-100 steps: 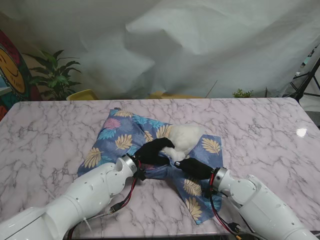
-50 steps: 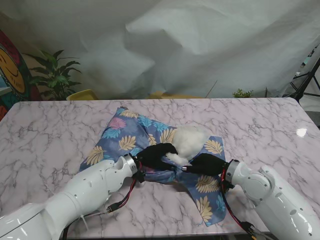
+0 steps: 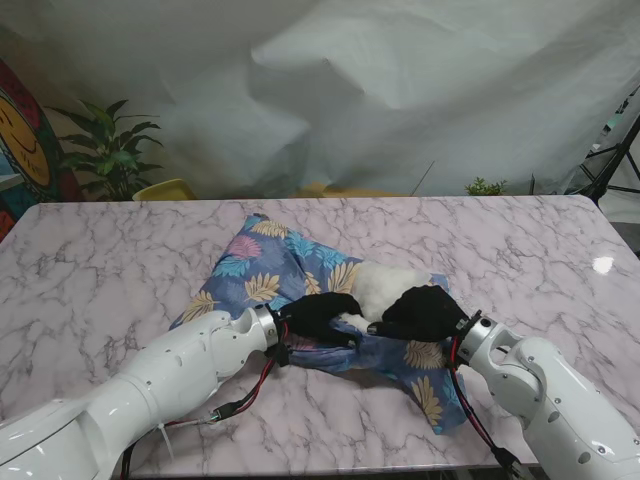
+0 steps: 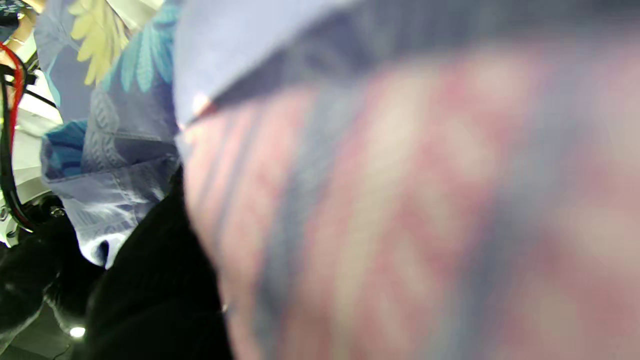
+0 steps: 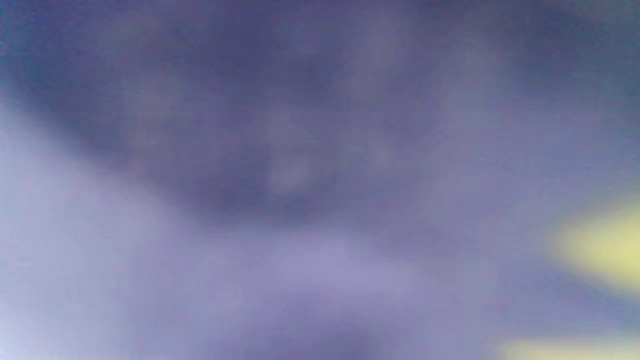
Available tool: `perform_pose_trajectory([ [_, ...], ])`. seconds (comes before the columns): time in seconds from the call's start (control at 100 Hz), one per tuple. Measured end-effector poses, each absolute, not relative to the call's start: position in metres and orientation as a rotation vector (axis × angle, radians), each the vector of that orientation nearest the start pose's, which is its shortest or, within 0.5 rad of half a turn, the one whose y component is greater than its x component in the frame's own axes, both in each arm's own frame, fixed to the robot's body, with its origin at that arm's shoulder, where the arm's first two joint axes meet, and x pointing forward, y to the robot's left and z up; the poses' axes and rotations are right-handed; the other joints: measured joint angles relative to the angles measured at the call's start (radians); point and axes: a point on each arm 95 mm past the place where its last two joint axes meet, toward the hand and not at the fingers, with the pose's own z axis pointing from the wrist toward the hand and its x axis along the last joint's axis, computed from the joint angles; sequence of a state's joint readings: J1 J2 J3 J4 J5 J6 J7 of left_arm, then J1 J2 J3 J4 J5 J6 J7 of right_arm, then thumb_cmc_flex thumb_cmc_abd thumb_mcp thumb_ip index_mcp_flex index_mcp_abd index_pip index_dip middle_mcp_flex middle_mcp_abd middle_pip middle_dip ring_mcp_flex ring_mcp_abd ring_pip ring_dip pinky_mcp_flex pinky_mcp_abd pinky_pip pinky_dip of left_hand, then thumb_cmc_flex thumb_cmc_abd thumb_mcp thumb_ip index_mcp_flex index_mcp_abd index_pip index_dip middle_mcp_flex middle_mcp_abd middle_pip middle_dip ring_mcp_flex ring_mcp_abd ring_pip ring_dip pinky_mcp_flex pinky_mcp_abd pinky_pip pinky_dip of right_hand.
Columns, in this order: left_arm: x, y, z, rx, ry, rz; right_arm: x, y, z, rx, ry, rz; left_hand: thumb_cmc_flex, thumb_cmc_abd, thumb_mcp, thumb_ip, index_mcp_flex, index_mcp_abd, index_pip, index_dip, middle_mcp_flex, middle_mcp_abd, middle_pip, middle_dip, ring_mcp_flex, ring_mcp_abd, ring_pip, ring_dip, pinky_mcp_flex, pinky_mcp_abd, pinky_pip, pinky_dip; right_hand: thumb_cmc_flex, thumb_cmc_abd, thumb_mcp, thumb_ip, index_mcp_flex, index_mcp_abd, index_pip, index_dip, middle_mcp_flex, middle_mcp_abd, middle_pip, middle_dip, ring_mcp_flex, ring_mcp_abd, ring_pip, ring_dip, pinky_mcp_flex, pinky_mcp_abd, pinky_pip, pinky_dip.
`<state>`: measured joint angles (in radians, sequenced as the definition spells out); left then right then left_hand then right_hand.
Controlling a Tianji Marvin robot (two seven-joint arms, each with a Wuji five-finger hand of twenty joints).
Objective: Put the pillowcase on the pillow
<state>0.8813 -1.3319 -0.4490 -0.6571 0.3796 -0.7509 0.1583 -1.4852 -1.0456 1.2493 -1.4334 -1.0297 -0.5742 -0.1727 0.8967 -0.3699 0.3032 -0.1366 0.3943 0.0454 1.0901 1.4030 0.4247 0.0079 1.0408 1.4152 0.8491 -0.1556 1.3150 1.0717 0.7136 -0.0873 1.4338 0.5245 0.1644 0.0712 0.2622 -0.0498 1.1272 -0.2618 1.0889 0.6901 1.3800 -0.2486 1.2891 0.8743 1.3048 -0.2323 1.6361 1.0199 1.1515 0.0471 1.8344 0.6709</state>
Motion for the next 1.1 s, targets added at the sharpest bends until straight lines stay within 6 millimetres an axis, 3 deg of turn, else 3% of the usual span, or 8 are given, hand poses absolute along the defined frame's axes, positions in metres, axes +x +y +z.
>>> perform_pose_trajectory([
  [0.26, 0.469, -0.122, -0.393, -1.235, 2.042, -2.195, 0.422, 0.002, -0.333, 0.531, 1.505, 2.006, 0.002, -0.02, 0.018, 0.002, 0.0, -0.01, 0.005, -0.06, 0.001, -0.009, 0.0, -0.072, 0.003, 0.013, -0.002, -0.001, -0.008, 0.011, 0.0, 0.0, 0.002, 0.0, -0.021, 0.0, 0.064, -0.046, 0.069, -0.024, 0.015, -0.009, 0.076, 0.028, 0.008, 0.0, 0.014, 0.138, 0.021, -0.026, 0.0, 0.105],
  [0.34, 0.463, -0.121, -0.39, -1.228, 2.057, -2.207, 0.428, 0.004, -0.33, 0.546, 1.516, 2.013, 0.0, -0.019, 0.001, 0.01, -0.026, -0.013, 0.021, -0.364, -0.028, -0.009, -0.014, -0.245, -0.06, 0.081, -0.07, 0.005, -0.081, 0.063, -0.016, 0.001, 0.003, -0.022, -0.011, 0.0, 0.073, -0.053, 0.118, -0.024, 0.021, -0.01, 0.094, 0.038, 0.012, 0.0, 0.014, 0.166, 0.023, -0.026, 0.0, 0.16],
  [0.43, 0.456, -0.119, -0.385, -1.215, 2.059, -2.212, 0.43, 0.008, -0.332, 0.593, 1.533, 2.048, 0.003, 0.022, -0.068, 0.027, -0.028, -0.041, 0.005, -0.714, -0.04, -0.009, -0.096, -0.44, -0.15, 0.175, -0.242, -0.053, -0.207, 0.115, -0.103, 0.014, 0.002, -0.09, 0.118, 0.0, 0.074, -0.054, 0.178, -0.02, 0.023, -0.01, 0.129, 0.044, 0.014, 0.0, 0.037, 0.19, 0.028, -0.026, 0.0, 0.206],
  [0.54, 0.454, -0.112, -0.38, -1.223, 1.986, -2.237, 0.43, 0.008, -0.337, 0.623, 1.523, 2.068, 0.003, 0.084, -0.098, 0.047, 0.014, -0.054, -0.216, -0.945, -0.019, 0.0, -0.325, -0.666, -0.261, 0.249, -0.512, -0.213, -0.372, 0.147, -0.29, 0.014, 0.0, -0.191, 0.3, 0.0, 0.076, -0.054, 0.222, 0.016, 0.023, -0.011, 0.153, 0.057, 0.015, 0.004, 0.039, 0.209, 0.031, -0.025, 0.0, 0.235],
  [0.68, 0.449, -0.104, -0.369, -1.199, 1.811, -2.305, 0.431, 0.006, -0.344, 0.701, 1.525, 2.094, 0.003, 0.099, -0.103, 0.047, 0.098, -0.066, -0.375, -1.03, 0.092, 0.0, -0.489, -0.83, -0.313, 0.298, -0.723, -0.386, -0.462, 0.202, -0.424, 0.012, -0.027, -0.247, 0.398, -0.016, 0.084, -0.055, 0.233, 0.026, 0.024, -0.011, 0.161, 0.066, 0.016, 0.006, 0.04, 0.216, 0.032, -0.021, 0.001, 0.248],
  [0.88, 0.453, -0.093, -0.355, -1.083, 1.407, -2.5, 0.429, 0.001, -0.35, 0.751, 1.532, 2.104, 0.004, 0.094, -0.112, 0.047, 0.211, -0.082, -0.35, -1.05, 0.251, 0.014, -0.493, -0.859, -0.225, 0.307, -0.702, -0.396, -0.383, 0.177, -0.269, 0.078, -0.028, -0.233, 0.408, -0.021, 0.084, -0.055, 0.242, 0.029, 0.024, -0.011, 0.176, 0.066, 0.017, 0.01, 0.055, 0.216, 0.032, -0.014, 0.001, 0.25],
  [1.02, 0.454, -0.101, -0.346, -1.078, 1.412, -2.489, 0.425, 0.0, -0.35, 0.752, 1.538, 2.103, 0.005, 0.088, -0.112, 0.047, 0.247, -0.083, -0.35, -1.067, 0.263, 0.027, -0.494, -0.872, -0.218, 0.307, -0.696, -0.397, -0.375, 0.17, -0.246, 0.084, -0.028, -0.233, 0.421, -0.022, 0.084, -0.055, 0.242, 0.029, 0.024, -0.011, 0.176, 0.066, 0.017, 0.011, 0.055, 0.216, 0.032, -0.013, 0.002, 0.25],
  [1.1, 0.453, -0.104, -0.338, -1.058, 1.47, -2.443, 0.423, -0.001, -0.35, 0.754, 1.542, 2.105, 0.005, 0.082, -0.112, 0.047, 0.261, -0.084, -0.35, -1.077, 0.217, 0.027, -0.531, -0.895, -0.29, 0.31, -0.758, -0.437, -0.441, 0.17, -0.315, 0.06, -0.028, -0.233, 0.424, -0.022, 0.084, -0.055, 0.242, 0.029, 0.024, -0.011, 0.176, 0.066, 0.017, 0.011, 0.055, 0.216, 0.032, -0.013, 0.002, 0.25],
])
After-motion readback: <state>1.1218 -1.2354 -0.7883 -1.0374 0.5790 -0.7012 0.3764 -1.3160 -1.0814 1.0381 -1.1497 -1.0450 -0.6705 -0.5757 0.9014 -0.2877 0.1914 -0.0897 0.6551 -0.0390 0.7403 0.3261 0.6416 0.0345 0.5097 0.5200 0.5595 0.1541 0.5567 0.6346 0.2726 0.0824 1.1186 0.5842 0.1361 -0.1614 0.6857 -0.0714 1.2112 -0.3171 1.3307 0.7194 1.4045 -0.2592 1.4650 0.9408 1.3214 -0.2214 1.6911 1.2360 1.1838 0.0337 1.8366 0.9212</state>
